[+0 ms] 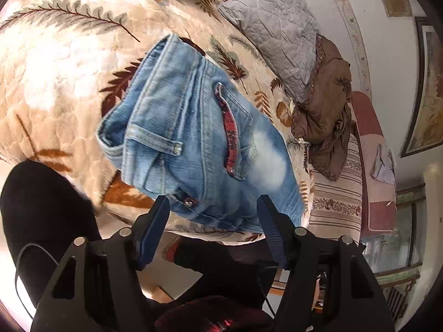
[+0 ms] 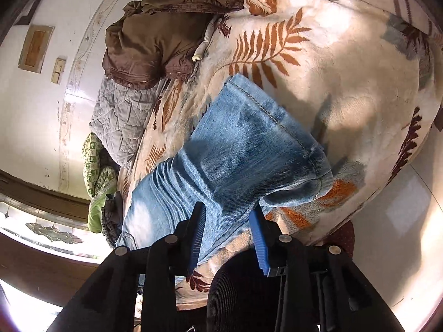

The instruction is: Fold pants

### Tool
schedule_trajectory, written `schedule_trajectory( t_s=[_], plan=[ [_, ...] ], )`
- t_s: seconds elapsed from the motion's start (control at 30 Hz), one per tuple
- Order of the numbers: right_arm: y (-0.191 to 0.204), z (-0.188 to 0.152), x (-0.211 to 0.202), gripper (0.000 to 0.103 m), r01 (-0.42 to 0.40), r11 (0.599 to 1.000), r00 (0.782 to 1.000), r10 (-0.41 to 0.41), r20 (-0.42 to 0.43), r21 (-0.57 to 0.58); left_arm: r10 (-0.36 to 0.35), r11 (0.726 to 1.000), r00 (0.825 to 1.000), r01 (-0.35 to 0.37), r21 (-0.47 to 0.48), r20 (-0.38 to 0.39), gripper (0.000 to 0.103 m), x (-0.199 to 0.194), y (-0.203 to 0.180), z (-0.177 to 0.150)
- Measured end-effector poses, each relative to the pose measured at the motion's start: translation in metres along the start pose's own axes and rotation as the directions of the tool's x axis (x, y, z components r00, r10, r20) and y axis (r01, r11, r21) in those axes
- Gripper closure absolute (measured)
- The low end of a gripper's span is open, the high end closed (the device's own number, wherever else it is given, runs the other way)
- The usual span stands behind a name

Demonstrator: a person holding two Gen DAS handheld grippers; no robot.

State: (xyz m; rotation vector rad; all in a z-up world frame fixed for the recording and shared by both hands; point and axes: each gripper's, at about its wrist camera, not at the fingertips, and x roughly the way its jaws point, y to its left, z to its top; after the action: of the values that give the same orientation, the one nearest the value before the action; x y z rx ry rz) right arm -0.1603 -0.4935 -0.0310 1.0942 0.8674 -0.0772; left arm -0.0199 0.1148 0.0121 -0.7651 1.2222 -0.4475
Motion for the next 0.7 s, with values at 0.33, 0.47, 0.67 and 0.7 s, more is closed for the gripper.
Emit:
schedule_trajectory(
  t_s=[0.33,0.47,0.67,0.7],
  plan=[
    [-0.012,0.008,0.016,0.066,-0.026,0.995,1.0,0.024,0.018,0.1,0.126,0.992,0.989,-0.123,0.031,-0.078,0.051,0.072,-0.019,0.009],
    [0.004,0.013,0.011,0.1,-0.087,0.996,0.995,0.086,0.043,0.015,0.109,0.994,0.991,-0.108,0.011,-0.072,0.089,0.064,-0.022,0.016],
    [-0.018,0.013,0.012,0.091,0.038,0.999,0.999,-0.037,-0.032,0.019,0.214,0.977,0.968,-0.21,0.048,-0.131,0.089,0.07,0.006,0.001],
    [-0.028,0.011,0.013,0.091,0.05,0.997,0.998,-0.048,-0.043,0.052,0.192,0.981,0.968,-0.192,0.016,-0.161,0.089,0.074,0.014,0.0]
  ],
)
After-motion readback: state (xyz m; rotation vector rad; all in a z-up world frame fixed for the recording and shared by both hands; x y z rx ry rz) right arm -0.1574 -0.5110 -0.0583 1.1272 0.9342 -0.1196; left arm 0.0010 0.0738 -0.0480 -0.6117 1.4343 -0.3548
